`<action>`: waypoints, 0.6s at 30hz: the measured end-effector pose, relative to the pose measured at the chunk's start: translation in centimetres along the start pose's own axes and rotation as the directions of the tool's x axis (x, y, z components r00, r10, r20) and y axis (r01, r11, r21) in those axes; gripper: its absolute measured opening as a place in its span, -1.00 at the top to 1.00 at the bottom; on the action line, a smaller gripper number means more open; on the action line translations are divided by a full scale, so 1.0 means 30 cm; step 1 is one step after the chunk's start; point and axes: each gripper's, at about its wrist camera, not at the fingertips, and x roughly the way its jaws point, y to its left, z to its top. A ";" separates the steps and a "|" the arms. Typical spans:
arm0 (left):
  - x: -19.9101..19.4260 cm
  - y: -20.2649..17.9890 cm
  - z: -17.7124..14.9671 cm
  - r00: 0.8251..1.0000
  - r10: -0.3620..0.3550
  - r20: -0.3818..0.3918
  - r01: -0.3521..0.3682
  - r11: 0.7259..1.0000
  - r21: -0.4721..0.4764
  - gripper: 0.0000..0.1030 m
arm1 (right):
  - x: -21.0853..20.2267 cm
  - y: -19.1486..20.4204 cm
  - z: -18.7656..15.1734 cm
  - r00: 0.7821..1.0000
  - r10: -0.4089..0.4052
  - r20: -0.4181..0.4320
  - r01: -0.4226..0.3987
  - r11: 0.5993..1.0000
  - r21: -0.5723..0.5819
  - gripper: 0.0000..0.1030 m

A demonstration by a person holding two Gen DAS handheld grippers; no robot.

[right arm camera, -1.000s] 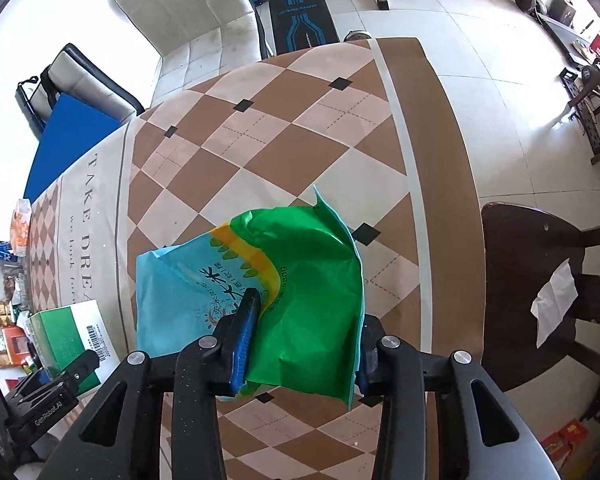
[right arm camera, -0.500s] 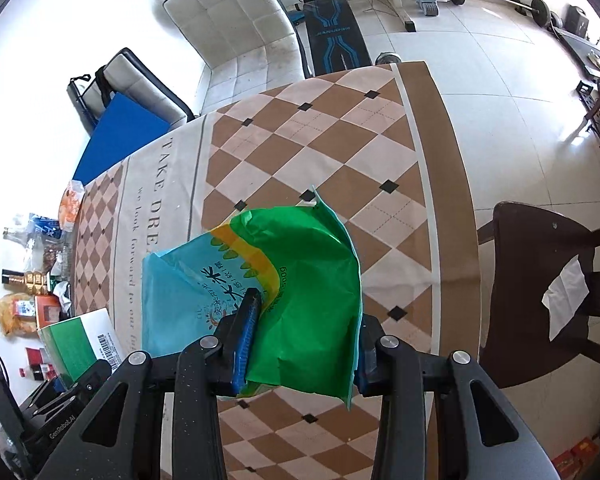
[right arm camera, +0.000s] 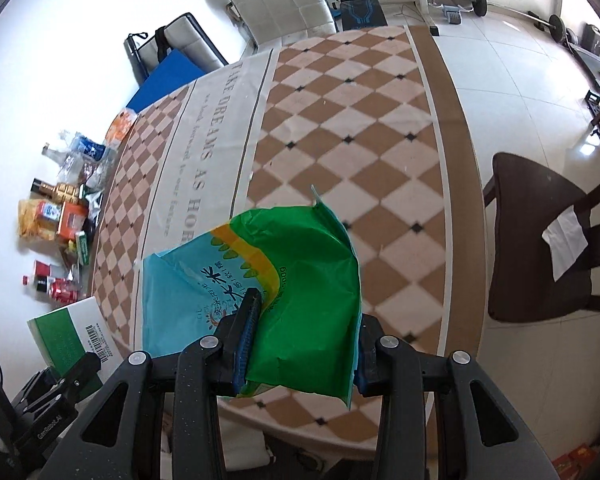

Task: Collect trash
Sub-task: 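Carry the green box and bag to the bin and open both grippers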

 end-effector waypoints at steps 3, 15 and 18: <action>0.003 0.053 -0.184 0.999 -0.003 -0.045 0.003 1.000 -0.004 -0.37 | -0.005 0.007 -0.216 0.999 -0.007 -0.045 0.007 1.000 -0.008 0.21; 0.405 0.143 -0.686 0.940 -0.046 -0.338 0.006 0.993 -0.119 -0.37 | 0.339 -0.124 -0.951 0.915 -0.135 -0.380 0.106 0.990 -0.095 0.21; 0.602 0.149 -0.733 0.919 -0.080 -0.387 0.018 0.987 -0.161 -0.38 | 0.516 -0.175 -1.042 0.898 -0.183 -0.401 0.145 0.982 -0.123 0.21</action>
